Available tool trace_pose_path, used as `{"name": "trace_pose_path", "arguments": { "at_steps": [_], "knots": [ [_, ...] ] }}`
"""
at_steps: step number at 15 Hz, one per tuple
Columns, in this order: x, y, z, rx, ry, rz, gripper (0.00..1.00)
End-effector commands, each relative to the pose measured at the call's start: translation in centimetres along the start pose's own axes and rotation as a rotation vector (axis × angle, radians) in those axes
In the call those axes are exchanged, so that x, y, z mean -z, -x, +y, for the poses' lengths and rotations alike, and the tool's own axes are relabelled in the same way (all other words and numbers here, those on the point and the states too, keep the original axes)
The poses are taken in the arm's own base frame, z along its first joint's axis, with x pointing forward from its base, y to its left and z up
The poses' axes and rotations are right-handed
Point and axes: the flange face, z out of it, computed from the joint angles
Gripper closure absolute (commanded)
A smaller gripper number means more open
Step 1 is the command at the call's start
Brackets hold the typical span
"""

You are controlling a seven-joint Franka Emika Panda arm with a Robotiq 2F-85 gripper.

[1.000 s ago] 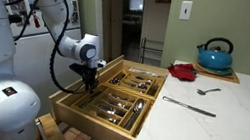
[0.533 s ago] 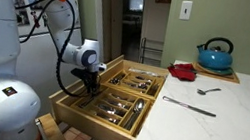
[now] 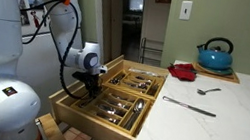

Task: Pick up one bread knife from the open drawer and put it on the kitchen counter

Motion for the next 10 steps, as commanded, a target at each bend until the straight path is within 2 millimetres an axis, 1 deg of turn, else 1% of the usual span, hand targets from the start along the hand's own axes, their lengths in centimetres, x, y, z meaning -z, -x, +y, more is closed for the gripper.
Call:
{"name": "trace_pose_path", "arguments": {
  "at_steps": [1,4,6,7,8,10],
  "knots": [
    [-0.7,-0.1,-0.3,0.02,-0.002,0.015,0.65],
    [-0.9,-0.4,-0.5,0.03,0.002,0.009,0.64],
    [-1.2,-0.6,-0.7,0.034,0.001,0.002,0.67],
    [-1.4,-0.6,-0.7,0.035,-0.001,-0.002,0.71],
    [-1.6,-0.7,-0.7,0.033,0.001,-0.006,0.69],
    [-2.0,-0.9,-0.5,0.027,0.007,-0.013,0.73]
  ]
}}
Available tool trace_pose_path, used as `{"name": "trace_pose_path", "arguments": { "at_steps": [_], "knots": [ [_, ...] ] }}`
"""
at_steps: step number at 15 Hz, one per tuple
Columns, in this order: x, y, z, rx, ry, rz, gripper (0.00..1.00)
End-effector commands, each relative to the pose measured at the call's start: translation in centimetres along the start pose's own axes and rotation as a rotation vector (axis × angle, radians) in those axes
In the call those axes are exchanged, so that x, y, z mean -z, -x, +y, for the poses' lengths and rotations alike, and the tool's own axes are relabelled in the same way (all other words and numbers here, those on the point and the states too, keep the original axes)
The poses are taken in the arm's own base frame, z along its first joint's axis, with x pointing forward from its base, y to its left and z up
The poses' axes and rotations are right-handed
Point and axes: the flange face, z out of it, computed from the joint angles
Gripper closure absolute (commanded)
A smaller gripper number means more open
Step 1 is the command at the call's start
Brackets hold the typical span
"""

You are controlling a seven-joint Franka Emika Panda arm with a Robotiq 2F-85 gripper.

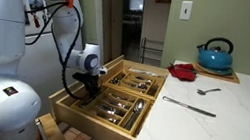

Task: Pick up one bread knife from the open drawer and put it on the kitchen counter

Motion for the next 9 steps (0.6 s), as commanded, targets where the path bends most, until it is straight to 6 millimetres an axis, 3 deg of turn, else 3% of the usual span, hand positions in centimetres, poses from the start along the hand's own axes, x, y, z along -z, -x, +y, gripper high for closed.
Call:
{"name": "trace_pose_path", "arguments": {
  "at_steps": [1,5,9],
  "knots": [
    [-1.07,-0.5,0.23,0.009,0.012,-0.002,0.75],
    [-1.63,-0.93,0.59,0.01,0.016,-0.007,0.81],
    [-1.97,-1.49,0.44,0.022,0.018,-0.009,0.76]
  ]
}}
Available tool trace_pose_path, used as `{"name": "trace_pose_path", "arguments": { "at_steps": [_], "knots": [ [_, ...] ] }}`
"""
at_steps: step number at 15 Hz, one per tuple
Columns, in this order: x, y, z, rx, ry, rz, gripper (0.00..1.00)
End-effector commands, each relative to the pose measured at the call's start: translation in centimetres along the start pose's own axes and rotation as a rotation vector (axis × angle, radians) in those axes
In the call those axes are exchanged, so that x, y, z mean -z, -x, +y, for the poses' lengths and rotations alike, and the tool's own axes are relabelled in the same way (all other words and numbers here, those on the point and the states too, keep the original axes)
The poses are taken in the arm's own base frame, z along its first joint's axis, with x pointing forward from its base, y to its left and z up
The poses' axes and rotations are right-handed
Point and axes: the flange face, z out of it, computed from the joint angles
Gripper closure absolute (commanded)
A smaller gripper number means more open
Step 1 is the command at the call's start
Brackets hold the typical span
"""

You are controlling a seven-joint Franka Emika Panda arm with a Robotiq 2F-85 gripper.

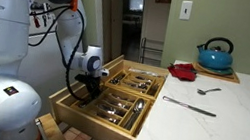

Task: Pick up one bread knife from the open drawer and put it on the kitchen counter

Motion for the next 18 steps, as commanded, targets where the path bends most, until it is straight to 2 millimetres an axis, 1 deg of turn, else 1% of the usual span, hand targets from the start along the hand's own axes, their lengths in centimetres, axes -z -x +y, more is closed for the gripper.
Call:
{"name": "trace_pose_path", "arguments": {
  "at_steps": [1,5,9,14,18],
  "knots": [
    [-0.7,-0.6,-0.3,0.025,0.007,0.008,0.77],
    [-1.1,-1.0,-0.5,0.03,0.006,0.0,0.77],
    [-1.4,-1.1,-0.5,0.028,0.01,-0.009,0.81],
    [-1.6,-1.2,-0.6,0.037,0.022,-0.025,0.8],
    [-2.1,-1.6,-1.1,0.067,0.055,-0.073,0.79]
  ]
}}
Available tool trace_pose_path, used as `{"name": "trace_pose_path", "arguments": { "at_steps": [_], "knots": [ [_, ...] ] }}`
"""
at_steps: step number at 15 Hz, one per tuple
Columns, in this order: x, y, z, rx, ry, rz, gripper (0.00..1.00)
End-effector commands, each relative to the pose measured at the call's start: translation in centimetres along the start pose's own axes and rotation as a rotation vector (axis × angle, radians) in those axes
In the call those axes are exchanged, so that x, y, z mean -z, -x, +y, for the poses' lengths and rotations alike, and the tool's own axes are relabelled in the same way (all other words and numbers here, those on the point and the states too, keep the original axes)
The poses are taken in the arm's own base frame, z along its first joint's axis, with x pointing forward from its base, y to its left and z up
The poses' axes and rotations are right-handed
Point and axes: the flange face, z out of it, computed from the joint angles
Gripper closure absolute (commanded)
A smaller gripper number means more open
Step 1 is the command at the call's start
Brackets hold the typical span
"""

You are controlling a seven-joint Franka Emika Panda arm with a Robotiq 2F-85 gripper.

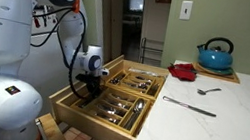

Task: Pick up one bread knife from the open drawer and put it on the kitchen counter

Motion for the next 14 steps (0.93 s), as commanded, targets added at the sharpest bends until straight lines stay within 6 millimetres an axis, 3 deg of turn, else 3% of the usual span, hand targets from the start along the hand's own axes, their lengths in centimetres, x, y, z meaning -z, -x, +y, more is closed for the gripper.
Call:
{"name": "trace_pose_path", "arguments": {
  "at_steps": [1,7,11,14],
  "knots": [
    [-1.8,-0.5,-0.2,0.038,0.046,-0.069,0.81],
    [-2.1,-1.4,-0.8,0.068,0.082,-0.12,0.8],
    [-2.1,-1.7,-1.0,0.083,0.097,-0.132,0.9],
    [-1.5,-1.8,-1.1,0.088,0.085,-0.117,0.9]
  ]
}}
